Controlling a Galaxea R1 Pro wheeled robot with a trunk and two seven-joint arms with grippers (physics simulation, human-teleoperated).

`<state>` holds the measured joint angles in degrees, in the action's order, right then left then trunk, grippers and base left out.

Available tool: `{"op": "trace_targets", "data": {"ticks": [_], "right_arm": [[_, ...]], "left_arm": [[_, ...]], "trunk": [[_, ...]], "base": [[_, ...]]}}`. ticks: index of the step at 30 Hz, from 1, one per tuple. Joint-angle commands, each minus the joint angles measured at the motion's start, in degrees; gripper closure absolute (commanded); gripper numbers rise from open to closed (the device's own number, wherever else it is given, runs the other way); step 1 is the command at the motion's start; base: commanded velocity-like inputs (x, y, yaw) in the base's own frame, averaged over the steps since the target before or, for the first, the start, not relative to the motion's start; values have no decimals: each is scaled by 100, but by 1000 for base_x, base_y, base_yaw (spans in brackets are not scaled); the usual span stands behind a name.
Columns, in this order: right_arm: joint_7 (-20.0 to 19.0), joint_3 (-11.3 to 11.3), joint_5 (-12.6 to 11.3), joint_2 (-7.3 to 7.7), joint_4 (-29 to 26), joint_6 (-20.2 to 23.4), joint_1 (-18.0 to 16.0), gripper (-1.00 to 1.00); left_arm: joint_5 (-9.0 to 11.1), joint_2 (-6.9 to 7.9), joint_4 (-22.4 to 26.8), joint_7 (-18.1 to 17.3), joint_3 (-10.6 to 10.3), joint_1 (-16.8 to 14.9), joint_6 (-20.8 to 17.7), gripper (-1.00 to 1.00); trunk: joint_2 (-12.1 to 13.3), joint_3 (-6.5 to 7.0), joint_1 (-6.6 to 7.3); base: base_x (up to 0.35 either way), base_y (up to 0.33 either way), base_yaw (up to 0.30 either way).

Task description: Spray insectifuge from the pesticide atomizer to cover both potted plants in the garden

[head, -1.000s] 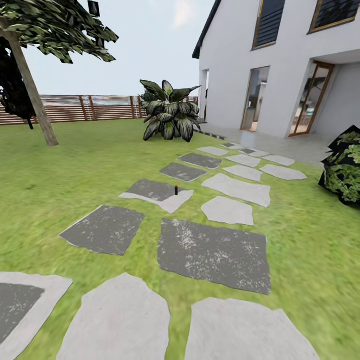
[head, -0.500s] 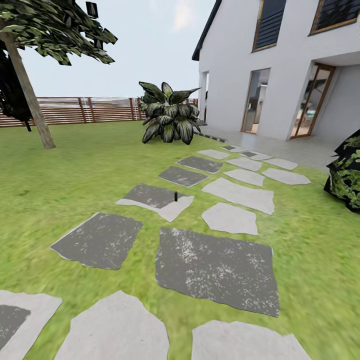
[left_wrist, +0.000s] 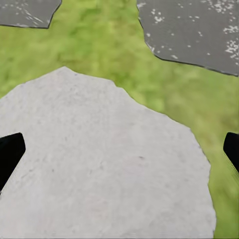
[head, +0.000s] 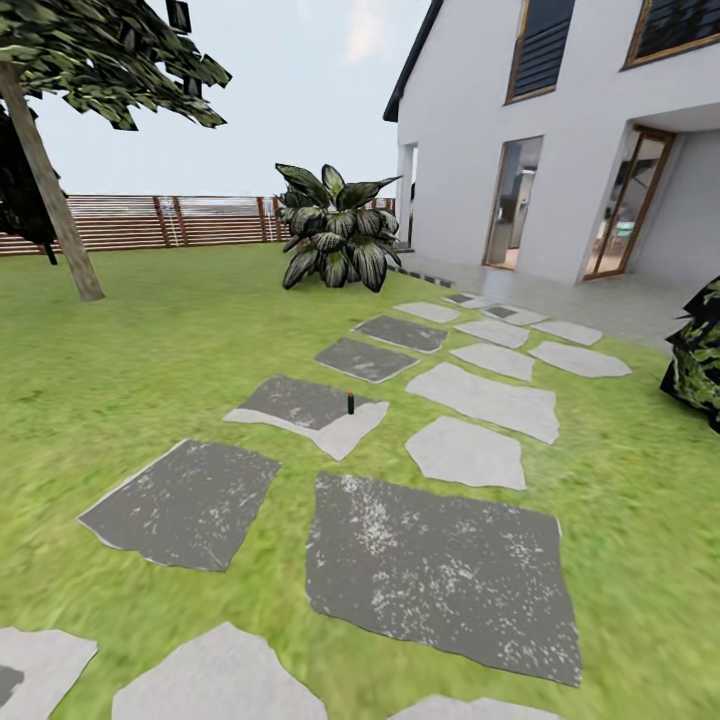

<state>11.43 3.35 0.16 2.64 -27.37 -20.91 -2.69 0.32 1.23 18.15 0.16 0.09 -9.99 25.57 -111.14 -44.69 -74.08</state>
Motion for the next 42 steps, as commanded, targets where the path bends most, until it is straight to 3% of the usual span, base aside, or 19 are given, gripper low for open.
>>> {"op": "trace_targets", "data": {"ticks": [1, 42], "right_arm": [[8, 3, 2, -1, 4, -18, -3, -100], [8, -1, 2, -10, -5, -18, -3, -100]], "left_arm": [[3, 0, -4, 2, 0, -3, 18, -100], [3, 0, -4, 2, 0, -3, 27, -100]], "trunk": [[-2, -5, -3], [-2, -5, -3]], "base": [[339, 0, 0], [339, 0, 0]]}}
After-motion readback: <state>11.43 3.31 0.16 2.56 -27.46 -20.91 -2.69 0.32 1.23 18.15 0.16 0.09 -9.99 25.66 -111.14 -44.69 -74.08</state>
